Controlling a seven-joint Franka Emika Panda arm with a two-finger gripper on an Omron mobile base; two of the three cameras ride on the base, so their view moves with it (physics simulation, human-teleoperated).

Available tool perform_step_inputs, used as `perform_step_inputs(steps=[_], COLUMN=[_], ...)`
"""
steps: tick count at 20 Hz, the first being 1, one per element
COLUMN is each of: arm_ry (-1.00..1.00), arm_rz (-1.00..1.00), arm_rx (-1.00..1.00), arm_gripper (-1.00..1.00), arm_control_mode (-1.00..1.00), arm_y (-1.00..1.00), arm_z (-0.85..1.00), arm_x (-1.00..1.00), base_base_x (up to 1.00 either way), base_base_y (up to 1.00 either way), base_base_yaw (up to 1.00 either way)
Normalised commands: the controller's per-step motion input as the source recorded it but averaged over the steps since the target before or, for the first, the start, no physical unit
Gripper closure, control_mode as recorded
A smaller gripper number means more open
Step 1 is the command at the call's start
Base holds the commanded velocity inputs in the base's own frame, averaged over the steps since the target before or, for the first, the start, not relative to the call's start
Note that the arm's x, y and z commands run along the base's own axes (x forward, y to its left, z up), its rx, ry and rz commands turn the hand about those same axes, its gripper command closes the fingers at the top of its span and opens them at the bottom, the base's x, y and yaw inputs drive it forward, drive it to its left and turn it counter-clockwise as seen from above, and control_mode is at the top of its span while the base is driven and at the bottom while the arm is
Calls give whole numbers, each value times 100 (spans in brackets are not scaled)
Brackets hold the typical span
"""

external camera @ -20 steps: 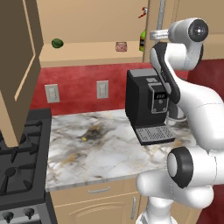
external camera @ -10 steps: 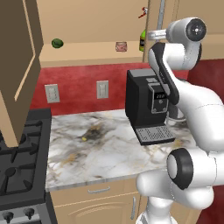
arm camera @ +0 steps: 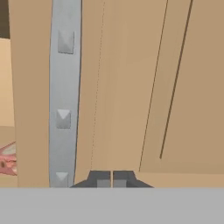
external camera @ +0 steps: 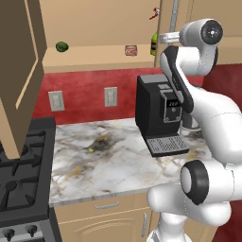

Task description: Pick the bar soap and spray from the cabinet and place them on the counter.

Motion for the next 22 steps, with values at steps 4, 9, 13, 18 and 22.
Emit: perform_step_inputs(steps=[4,9,13,18,22], arm_ry=[-2,-7,-5,-4,0], arm_rz=[0,1,2,2,0], arm_rx=[0,3,5,2,0], arm_gripper=[100,100,100,100,-100], arm_control_mode=[-100,-100,-100,-100,-100], arm_y=[-6,-27,-32,-21,7], arm_z=[1,12,18,11,-2], arm_x=[-12,-46,-50,-35,2], base_base_x=[0,0,0,0,0], base_base_y=[0,0,0,0,0], base_base_yaw=[0,0,0,0,0])
